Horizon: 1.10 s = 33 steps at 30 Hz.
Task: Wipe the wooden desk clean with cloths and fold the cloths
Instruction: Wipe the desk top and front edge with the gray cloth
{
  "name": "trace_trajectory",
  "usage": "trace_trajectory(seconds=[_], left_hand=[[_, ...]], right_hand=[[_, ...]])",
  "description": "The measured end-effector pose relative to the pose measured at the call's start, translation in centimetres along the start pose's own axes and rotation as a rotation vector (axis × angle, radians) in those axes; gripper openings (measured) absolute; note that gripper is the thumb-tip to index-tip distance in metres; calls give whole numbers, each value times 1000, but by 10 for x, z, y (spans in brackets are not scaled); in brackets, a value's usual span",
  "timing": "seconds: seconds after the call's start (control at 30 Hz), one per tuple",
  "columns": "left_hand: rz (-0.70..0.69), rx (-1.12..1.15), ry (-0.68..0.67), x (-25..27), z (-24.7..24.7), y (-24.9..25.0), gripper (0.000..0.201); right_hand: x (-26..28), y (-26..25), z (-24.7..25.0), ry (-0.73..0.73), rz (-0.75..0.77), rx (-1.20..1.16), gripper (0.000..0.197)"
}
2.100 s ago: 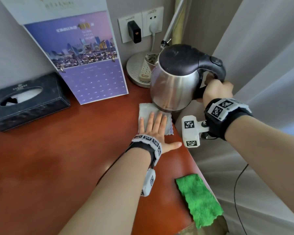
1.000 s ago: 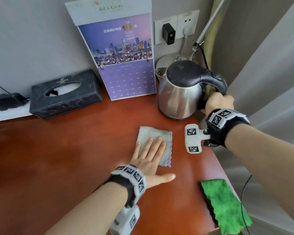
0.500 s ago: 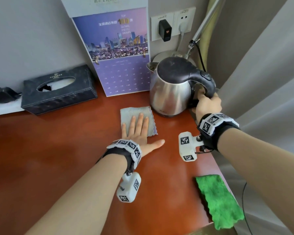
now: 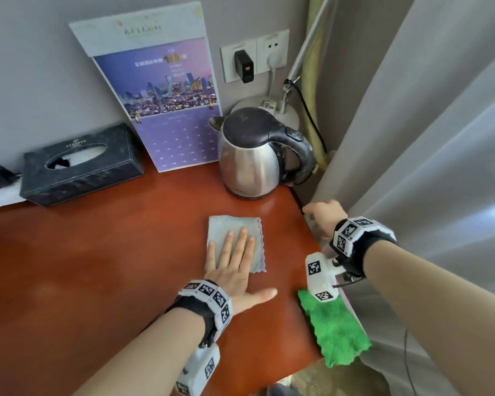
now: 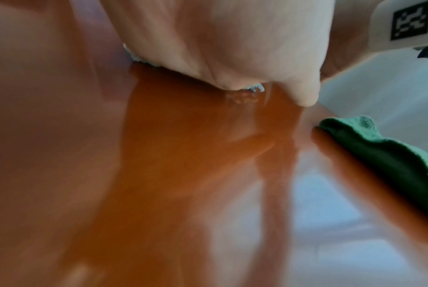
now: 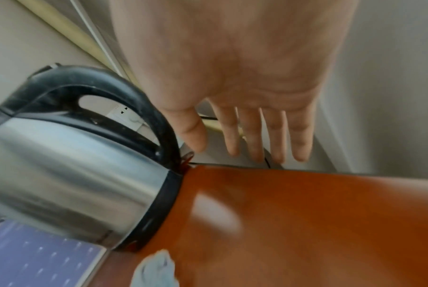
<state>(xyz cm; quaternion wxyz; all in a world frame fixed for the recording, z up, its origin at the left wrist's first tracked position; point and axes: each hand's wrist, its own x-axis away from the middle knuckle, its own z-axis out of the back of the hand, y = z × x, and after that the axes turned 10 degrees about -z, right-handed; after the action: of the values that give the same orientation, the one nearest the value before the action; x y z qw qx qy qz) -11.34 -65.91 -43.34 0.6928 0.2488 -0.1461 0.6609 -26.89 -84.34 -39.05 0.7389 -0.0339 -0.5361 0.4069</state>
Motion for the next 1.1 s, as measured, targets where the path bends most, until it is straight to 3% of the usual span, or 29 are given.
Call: trace_trajectory(seconds=[0.1,0.23,0.37,0.43,0.53,0.67,0.73,0.9,1.0,1.1], left_hand=[[-106,-36,29,-27,5,17,109],[-177,-69,93,-40,7,36,109],[-278,-120,43,0,-12,36,105],[-303,-95,42,30,-27,30,105],[-275,-97,-61,61,-45,18,104],[-276,-94,-28,57,-37,16,108],[-209,-92,-14,39,-29,21,105],[-87,2,87,2,-17,31,106],[-126,-22,65,29,-31,33,105],[-224,-26,17,93,-68,29,106]], right_hand=[[-7,17,5,-70,-27,-26,18],[-3,34,9,-21,0,-42,36],[7,51,16,0,45,28,37],[15,56,19,-5,108,184,34],[33,63,19,-11,246,510,33],[42,81,15,-8,374,743,52],[42,93,13,-21,417,856,56],[46,94,3,45,368,966,58],[54,89,-11,108,371,1071,62],[72,99,-30,121,462,1082,65]])
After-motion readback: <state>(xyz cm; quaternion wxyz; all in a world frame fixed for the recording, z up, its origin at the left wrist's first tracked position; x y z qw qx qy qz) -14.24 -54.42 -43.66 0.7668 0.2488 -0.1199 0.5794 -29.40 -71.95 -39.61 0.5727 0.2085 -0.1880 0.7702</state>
